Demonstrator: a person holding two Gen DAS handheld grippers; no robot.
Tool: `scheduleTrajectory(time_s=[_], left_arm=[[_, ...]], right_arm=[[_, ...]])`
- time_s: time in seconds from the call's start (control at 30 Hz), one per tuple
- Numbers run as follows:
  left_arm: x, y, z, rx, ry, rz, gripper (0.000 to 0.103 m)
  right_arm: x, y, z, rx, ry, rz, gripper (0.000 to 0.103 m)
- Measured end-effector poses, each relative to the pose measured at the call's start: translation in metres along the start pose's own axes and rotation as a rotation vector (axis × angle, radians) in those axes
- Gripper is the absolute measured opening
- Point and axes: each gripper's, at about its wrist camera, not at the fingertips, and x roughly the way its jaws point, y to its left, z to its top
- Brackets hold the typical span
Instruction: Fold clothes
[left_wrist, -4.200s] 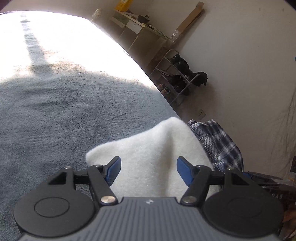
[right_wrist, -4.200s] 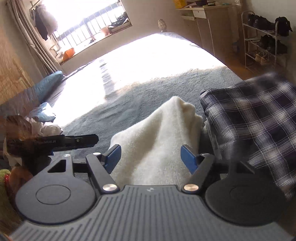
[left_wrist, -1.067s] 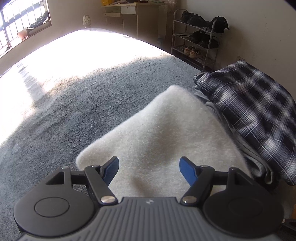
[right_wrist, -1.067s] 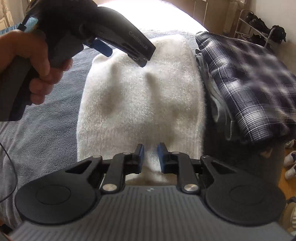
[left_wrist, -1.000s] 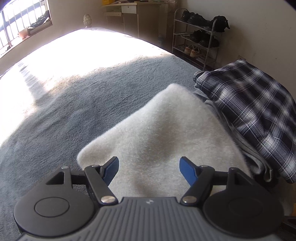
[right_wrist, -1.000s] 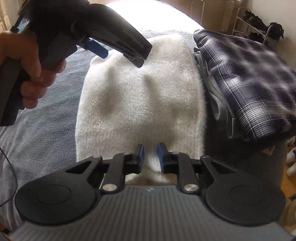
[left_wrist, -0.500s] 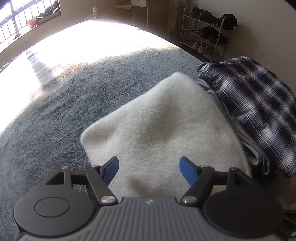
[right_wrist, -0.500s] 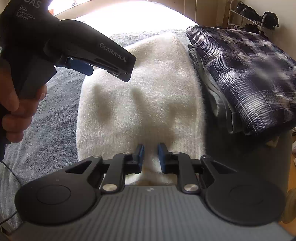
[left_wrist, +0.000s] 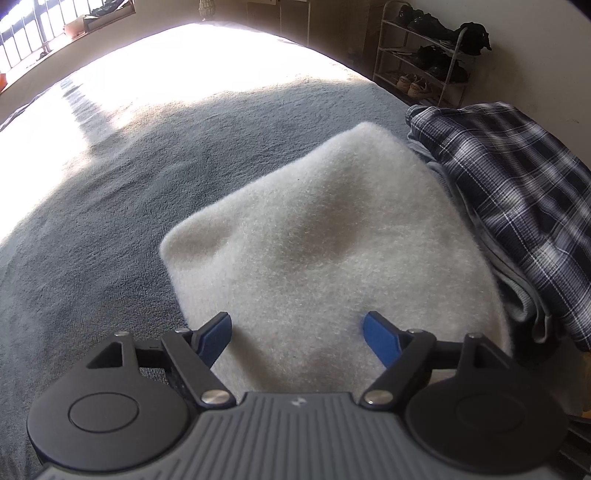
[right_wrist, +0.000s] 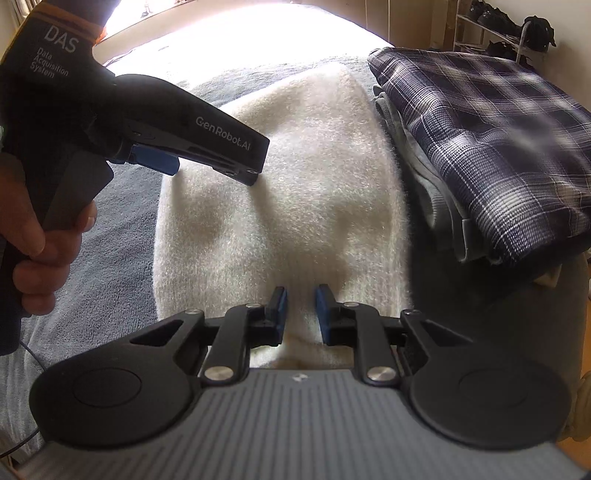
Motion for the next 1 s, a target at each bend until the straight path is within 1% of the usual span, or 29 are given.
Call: scheduleTrajectory(time_s=[0.17,0.27,0.33,0.4,0.5,0.6,0.7,0.73,0.77,0.8,0.83,0.87,0.9,0.97,1.0], left_arm=[[-0.01,0.016,-0.004,-0.064,-0.029,-0.045,0.082],[-0.034,0.033,-0.007,-0.117,-0.063,-0.067,0.082],[-0.051,0.044,-0.011,-0.157,-0.069,-0.109,0.083],[-0.072,0.054,-0.018,-0.19,-0.085,-0.144,0.087],[-0.101,0.061,-0.026,-0.206,-0.114,-0.183,0.095],[-0.128,0.065,-0.032,-0.213,-0.129,-0.219,0.097],[-0.155,0.068,-0.037,-0.224,-0.153,-0.261,0.099],[-0.165,0.068,-0.039,-0.22,-0.159,-0.27,0.1],[-0.175,0.068,-0.04,-0.208,-0.168,-0.274,0.1],[-0.185,0.068,-0.041,-0.197,-0.177,-0.279,0.1],[-0.194,0.068,-0.042,-0.184,-0.187,-0.282,0.1],[-0.203,0.068,-0.043,-0.172,-0.203,-0.283,0.1],[-0.21,0.069,-0.044,-0.168,-0.217,-0.28,0.101],[-0.226,0.071,-0.045,-0.18,-0.237,-0.268,0.101],[-0.234,0.075,-0.045,-0.191,-0.245,-0.265,0.102]], right_arm=[[-0.001,-0.004,0.001,0.043,0.009,0.023,0.017],[-0.001,-0.012,0.006,0.096,0.036,0.056,0.018],[-0.007,-0.015,0.011,0.128,0.059,0.065,0.018],[-0.017,-0.013,0.016,0.135,0.073,0.058,0.018],[-0.038,-0.009,0.016,0.138,0.093,0.042,0.019],[-0.062,-0.003,0.012,0.153,0.122,0.021,0.022],[-0.088,0.007,0.007,0.155,0.149,-0.009,0.029],[-0.098,0.011,0.007,0.153,0.149,-0.022,0.033],[-0.106,0.014,0.007,0.155,0.142,-0.032,0.041],[-0.117,0.016,0.009,0.162,0.128,-0.043,0.046],[-0.128,0.018,0.011,0.17,0.113,-0.054,0.055],[-0.138,0.019,0.013,0.178,0.099,-0.065,0.062],[-0.149,0.019,0.016,0.187,0.088,-0.074,0.065],[-0.172,0.021,0.02,0.181,0.064,-0.094,0.079],[-0.182,0.023,0.022,0.172,0.047,-0.108,0.08]])
